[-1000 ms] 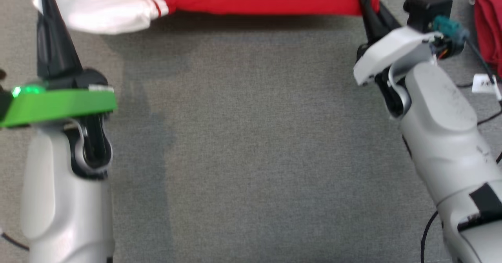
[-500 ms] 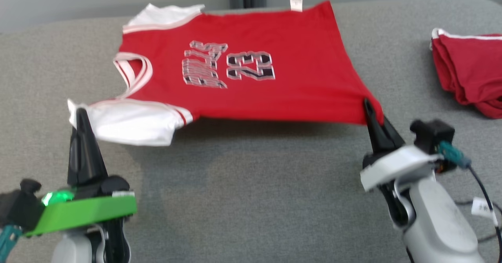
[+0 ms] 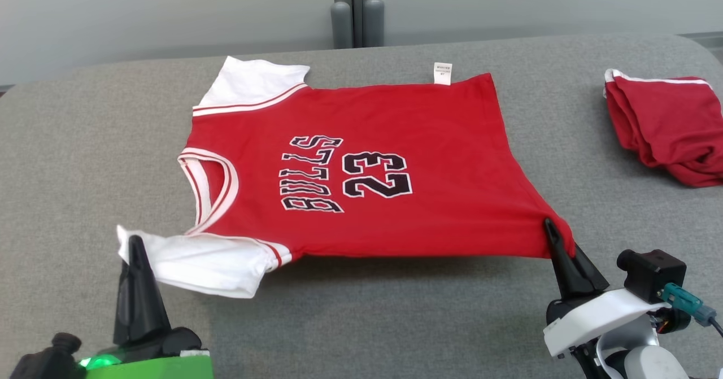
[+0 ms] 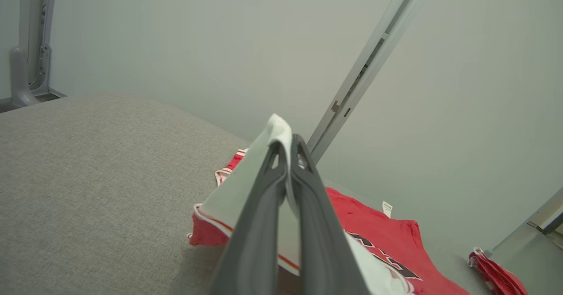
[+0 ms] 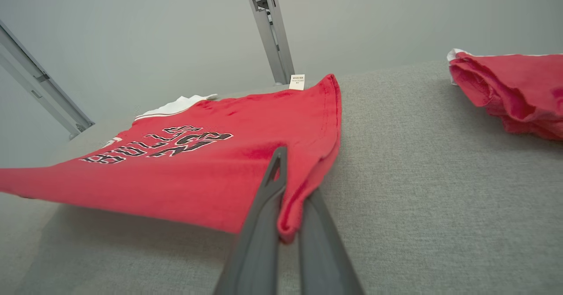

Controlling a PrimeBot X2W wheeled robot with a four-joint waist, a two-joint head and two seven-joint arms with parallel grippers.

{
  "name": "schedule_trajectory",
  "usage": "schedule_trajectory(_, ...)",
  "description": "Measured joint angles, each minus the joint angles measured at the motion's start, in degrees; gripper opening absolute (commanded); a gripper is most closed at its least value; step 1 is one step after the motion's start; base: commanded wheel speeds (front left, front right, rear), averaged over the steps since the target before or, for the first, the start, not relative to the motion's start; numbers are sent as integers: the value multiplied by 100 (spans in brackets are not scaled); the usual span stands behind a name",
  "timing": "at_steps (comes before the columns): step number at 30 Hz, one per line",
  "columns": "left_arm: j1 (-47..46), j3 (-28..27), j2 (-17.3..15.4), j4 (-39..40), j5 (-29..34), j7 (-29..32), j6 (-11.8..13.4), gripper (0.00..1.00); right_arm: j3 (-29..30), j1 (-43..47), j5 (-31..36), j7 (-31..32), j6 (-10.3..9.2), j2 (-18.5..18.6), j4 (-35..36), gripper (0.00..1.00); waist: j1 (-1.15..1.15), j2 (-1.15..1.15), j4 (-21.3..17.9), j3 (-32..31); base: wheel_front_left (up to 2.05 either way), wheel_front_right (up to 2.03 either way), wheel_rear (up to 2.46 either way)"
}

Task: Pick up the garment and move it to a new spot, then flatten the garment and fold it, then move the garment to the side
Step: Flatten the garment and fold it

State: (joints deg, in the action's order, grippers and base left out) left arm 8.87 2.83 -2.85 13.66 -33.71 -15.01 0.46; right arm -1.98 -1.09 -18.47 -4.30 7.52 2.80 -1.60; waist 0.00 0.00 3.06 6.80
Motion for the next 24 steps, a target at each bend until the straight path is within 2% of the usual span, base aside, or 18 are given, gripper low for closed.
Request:
schedule_trajectory(12, -692, 88, -37, -1251, 218, 5, -101, 0, -209, -499, -27, 450, 0, -1, -906, 0, 0, 0, -41, 340, 0, 0, 0)
schedule_trajectory(24, -2341, -40, -44, -2372, 879, -1, -390, 0, -344, -1540, -294, 495, 0, 0, -1672, 0, 0, 0, -185, 727, 0, 0, 0)
